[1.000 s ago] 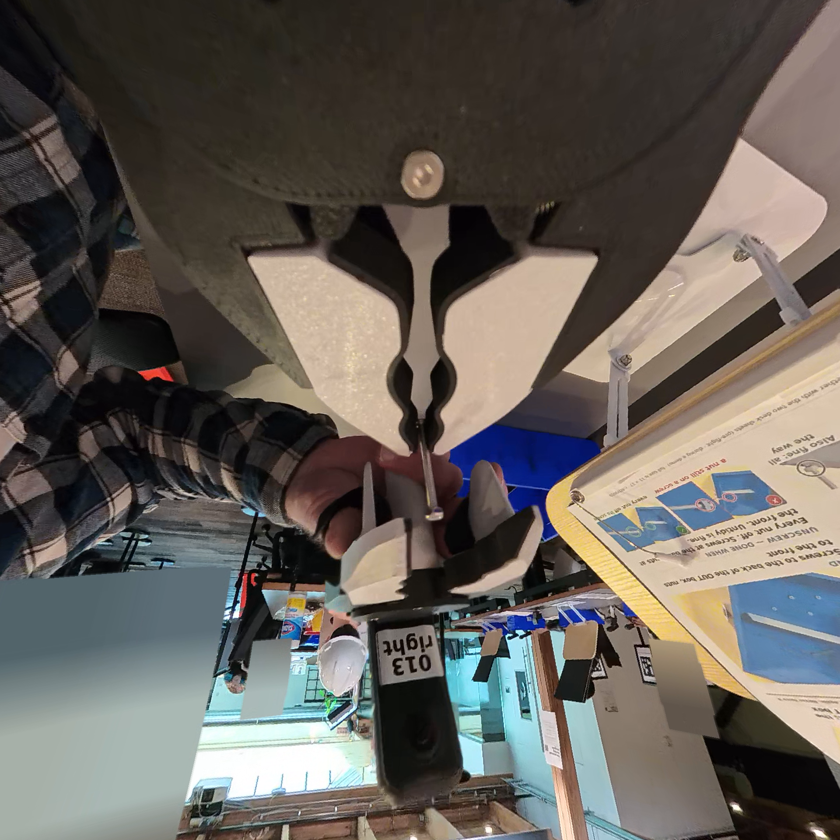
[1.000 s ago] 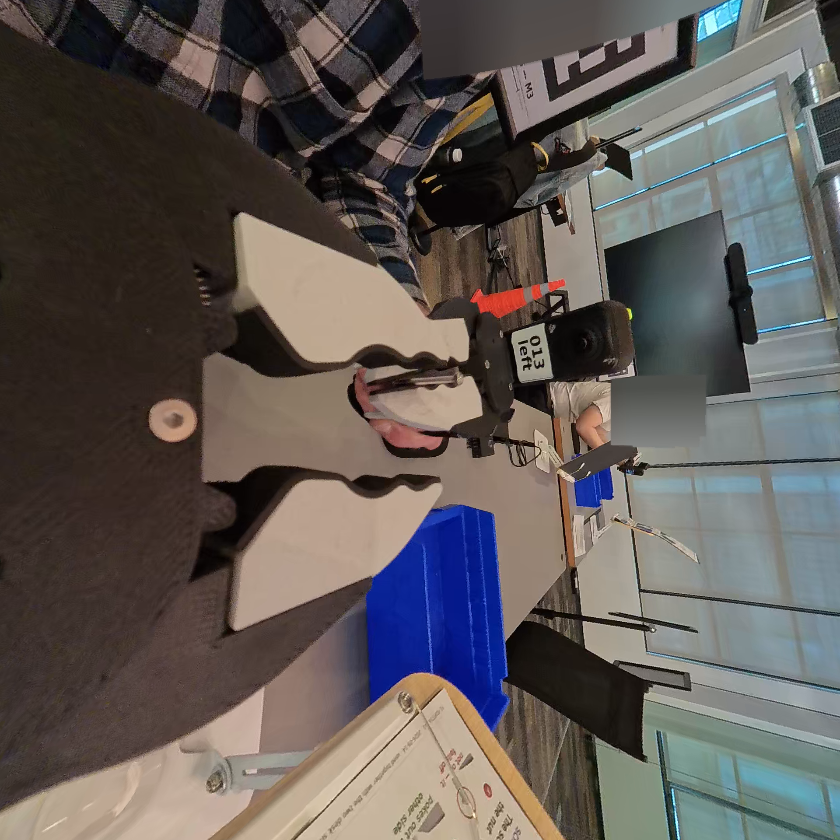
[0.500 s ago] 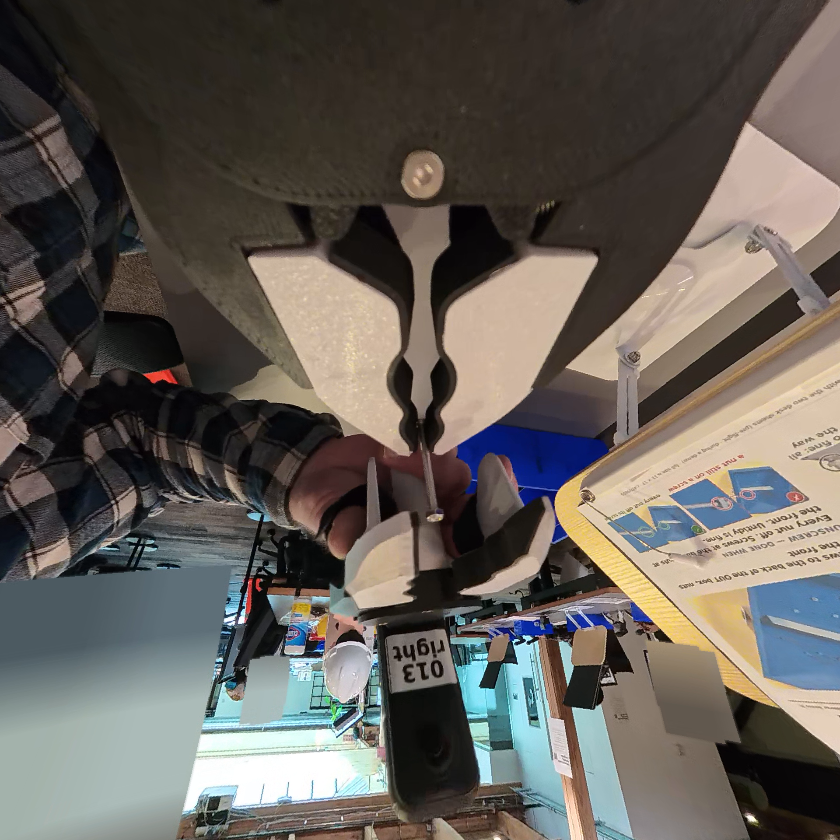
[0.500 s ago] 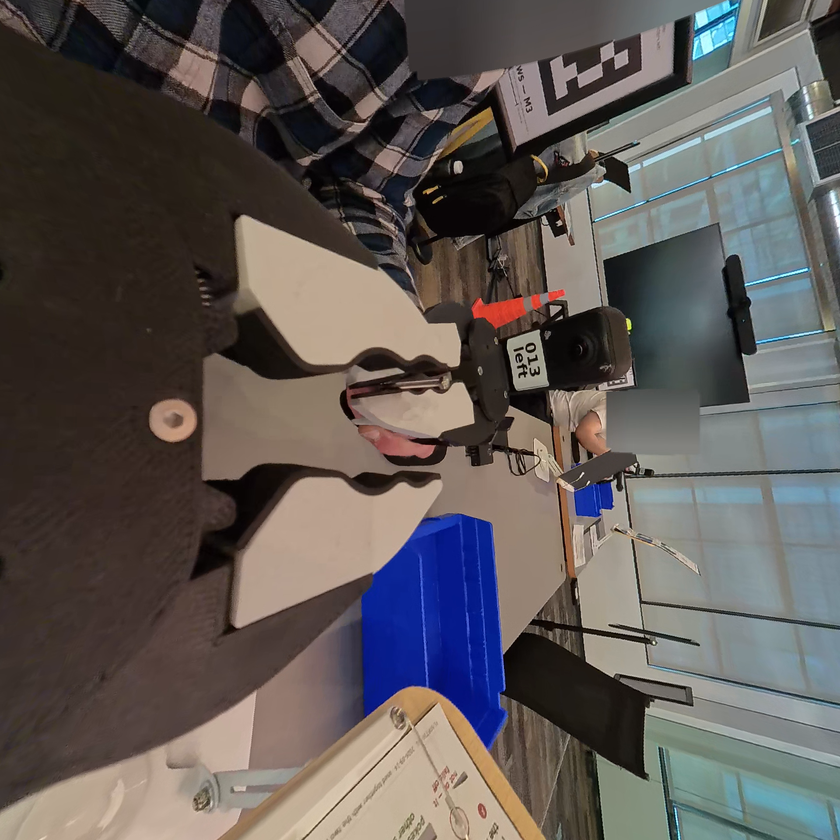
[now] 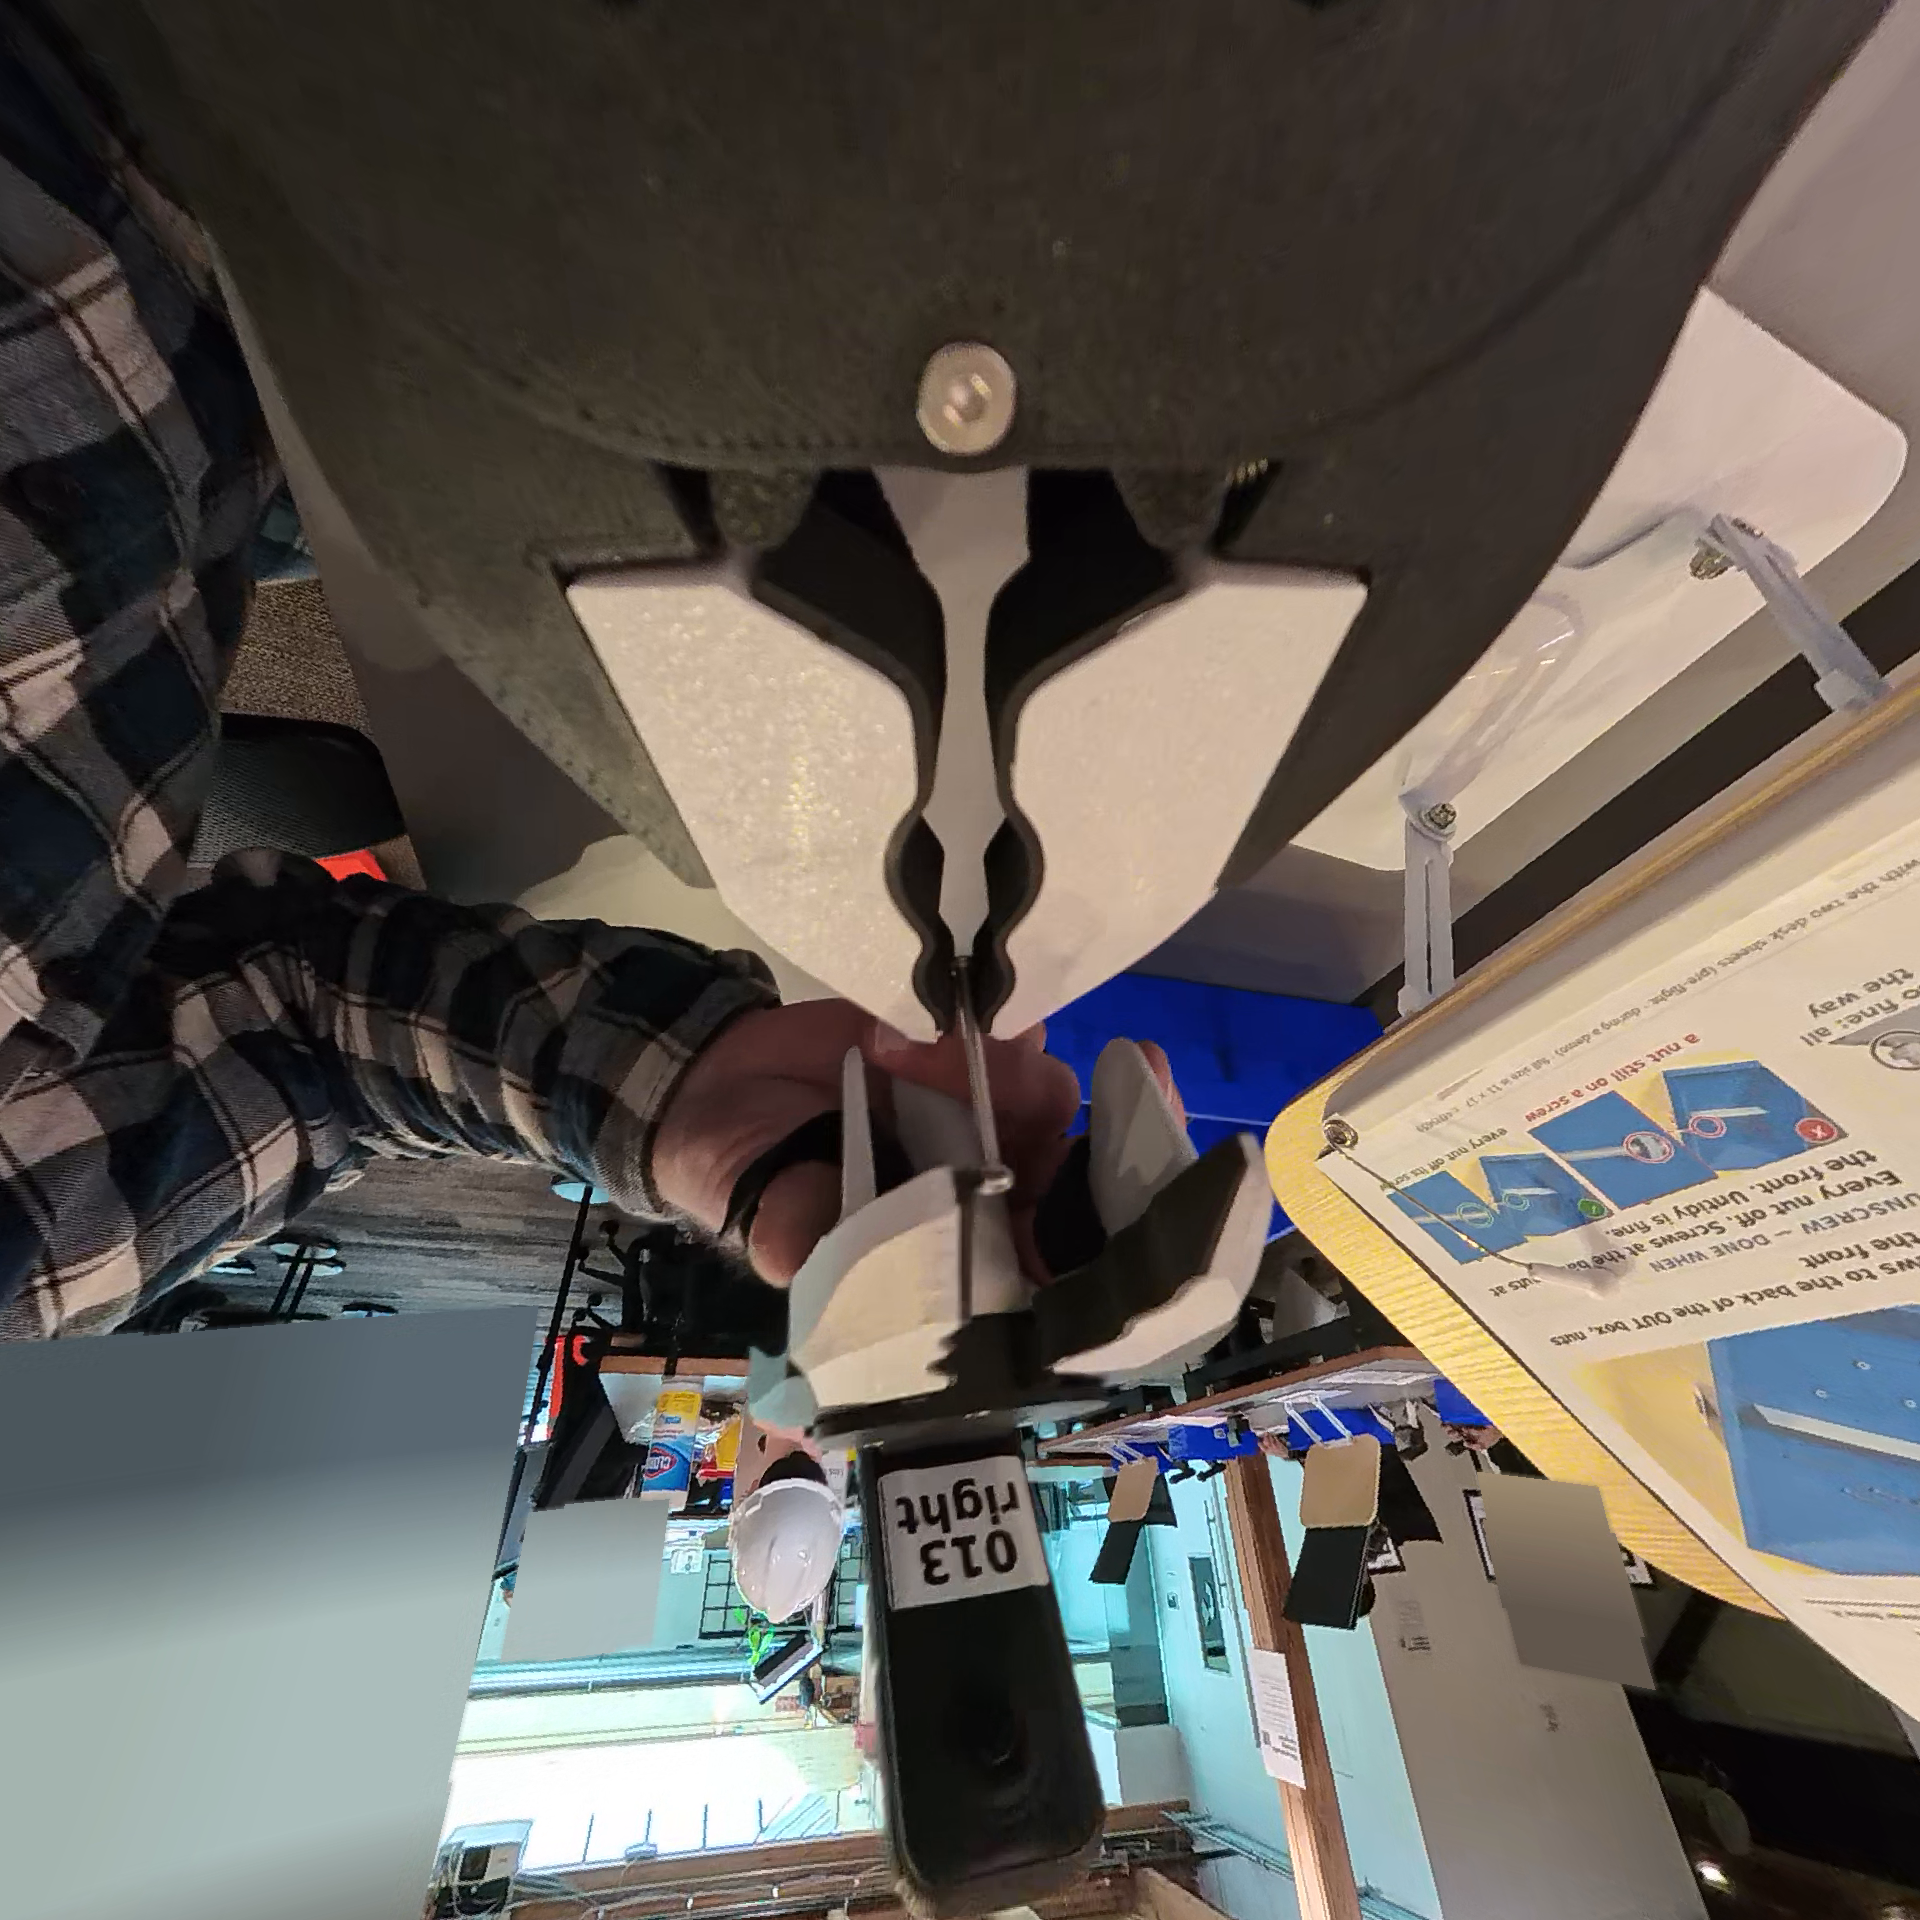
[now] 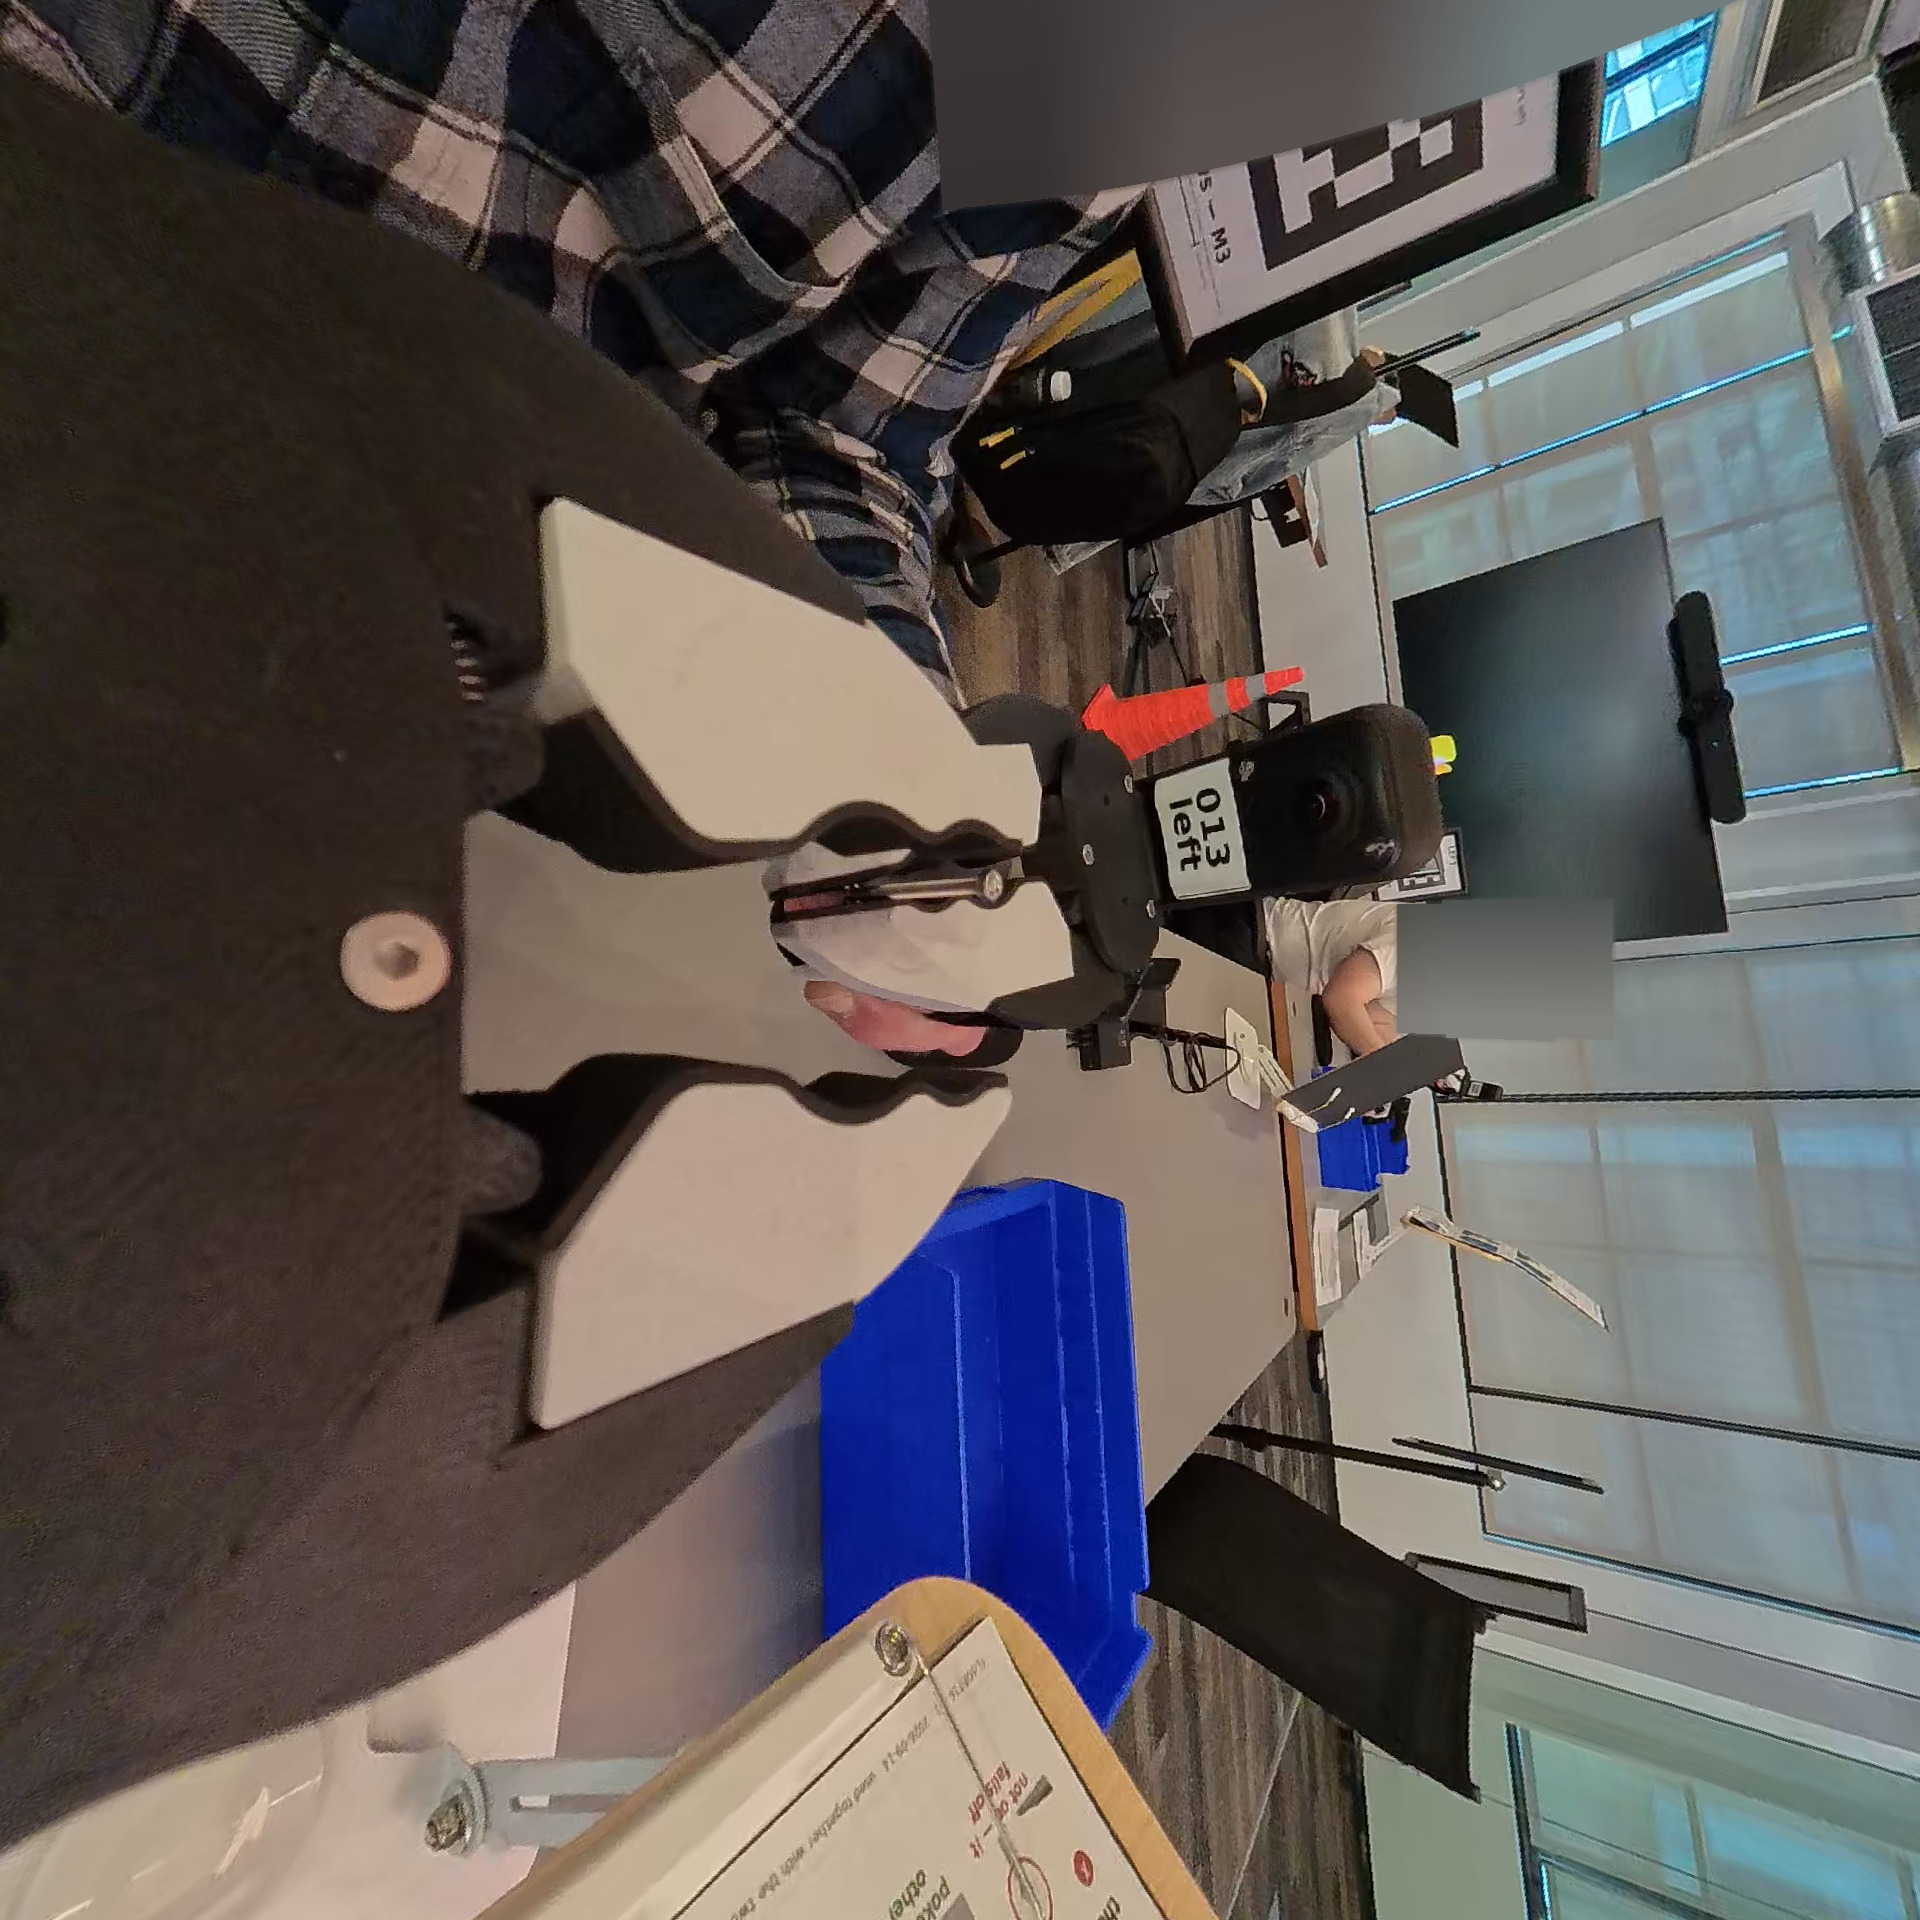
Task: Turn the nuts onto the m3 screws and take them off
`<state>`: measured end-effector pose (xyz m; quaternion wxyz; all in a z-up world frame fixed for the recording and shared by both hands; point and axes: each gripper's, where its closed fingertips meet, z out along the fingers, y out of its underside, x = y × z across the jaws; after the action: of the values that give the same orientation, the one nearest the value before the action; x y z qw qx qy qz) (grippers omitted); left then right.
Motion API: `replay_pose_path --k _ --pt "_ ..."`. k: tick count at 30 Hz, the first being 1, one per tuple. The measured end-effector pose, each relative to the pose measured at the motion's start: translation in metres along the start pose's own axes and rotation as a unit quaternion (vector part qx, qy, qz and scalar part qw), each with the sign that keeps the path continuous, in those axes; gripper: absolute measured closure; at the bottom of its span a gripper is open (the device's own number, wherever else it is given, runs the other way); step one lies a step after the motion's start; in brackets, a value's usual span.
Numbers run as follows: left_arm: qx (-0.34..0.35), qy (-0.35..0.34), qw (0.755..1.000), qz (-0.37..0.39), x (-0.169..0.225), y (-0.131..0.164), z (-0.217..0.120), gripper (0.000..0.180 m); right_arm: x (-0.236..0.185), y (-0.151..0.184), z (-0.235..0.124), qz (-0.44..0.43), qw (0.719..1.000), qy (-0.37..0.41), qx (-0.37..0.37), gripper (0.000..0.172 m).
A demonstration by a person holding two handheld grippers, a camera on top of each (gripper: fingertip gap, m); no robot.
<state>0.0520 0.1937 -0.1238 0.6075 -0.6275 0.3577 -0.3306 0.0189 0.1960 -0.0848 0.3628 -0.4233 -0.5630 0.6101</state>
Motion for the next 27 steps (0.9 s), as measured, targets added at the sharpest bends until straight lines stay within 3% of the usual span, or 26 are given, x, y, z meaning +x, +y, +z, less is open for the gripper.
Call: replay_pose_path --k 21,27 --pt "0.001 -0.01 1.0 0.002 -0.003 -0.002 -0.001 0.177 0.003 -0.002 -0.011 0.006 1.0 0.004 0.005 0.135" --pt "-0.039 -0.067 0.996 0.043 -0.01 0.006 0.001 0.177 -0.001 0.007 -0.01 -0.009 0.997 0.034 -0.066 0.143"
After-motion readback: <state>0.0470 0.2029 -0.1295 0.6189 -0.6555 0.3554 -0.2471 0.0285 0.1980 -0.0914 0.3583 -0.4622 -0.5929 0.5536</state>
